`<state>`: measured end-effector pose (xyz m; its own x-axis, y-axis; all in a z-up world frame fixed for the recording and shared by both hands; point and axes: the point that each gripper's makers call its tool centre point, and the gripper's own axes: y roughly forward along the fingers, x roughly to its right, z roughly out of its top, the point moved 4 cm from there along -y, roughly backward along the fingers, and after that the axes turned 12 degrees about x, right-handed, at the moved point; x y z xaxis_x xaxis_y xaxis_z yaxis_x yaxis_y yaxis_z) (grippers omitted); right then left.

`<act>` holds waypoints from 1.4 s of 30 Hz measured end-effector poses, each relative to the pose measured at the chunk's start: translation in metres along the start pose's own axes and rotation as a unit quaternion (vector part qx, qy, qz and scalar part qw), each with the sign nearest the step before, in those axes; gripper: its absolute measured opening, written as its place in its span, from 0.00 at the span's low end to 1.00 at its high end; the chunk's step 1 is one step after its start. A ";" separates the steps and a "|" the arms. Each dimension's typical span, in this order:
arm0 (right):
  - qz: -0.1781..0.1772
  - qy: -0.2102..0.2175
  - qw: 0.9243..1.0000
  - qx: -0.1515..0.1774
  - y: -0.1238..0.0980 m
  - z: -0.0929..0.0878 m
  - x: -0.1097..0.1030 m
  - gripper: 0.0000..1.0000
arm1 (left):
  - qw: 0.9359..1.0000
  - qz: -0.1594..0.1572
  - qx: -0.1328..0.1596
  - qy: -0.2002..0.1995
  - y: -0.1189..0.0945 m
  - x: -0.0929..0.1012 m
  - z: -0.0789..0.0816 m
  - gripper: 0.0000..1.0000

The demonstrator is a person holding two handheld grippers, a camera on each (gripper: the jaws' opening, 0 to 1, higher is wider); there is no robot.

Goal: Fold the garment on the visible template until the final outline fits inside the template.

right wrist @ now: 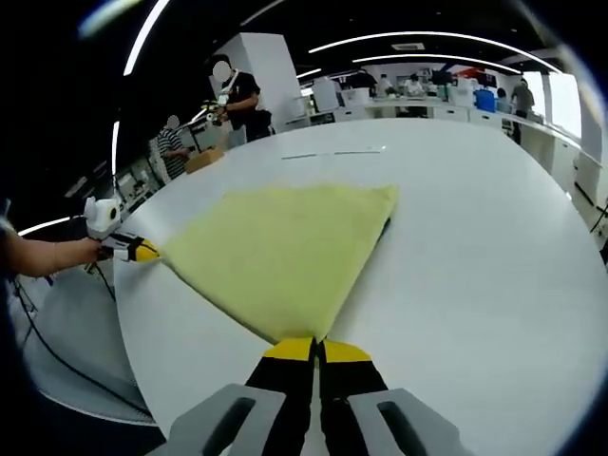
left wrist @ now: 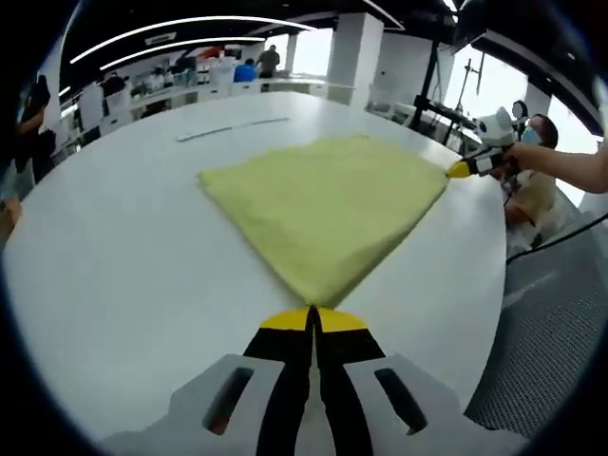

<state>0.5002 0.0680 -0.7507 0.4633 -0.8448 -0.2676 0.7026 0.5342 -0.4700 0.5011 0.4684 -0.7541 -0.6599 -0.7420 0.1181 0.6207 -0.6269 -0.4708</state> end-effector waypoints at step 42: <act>0.020 -0.045 0.997 0.058 -0.019 0.034 -0.045 0.90 | 0.995 0.029 0.089 -0.033 -0.015 0.014 0.043 0.77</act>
<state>0.4839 0.0970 -0.7009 0.5352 -0.8193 -0.2056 0.7381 0.5719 -0.3579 0.5002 0.4571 -0.7076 -0.5950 -0.7885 0.1559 0.7260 -0.6104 -0.3167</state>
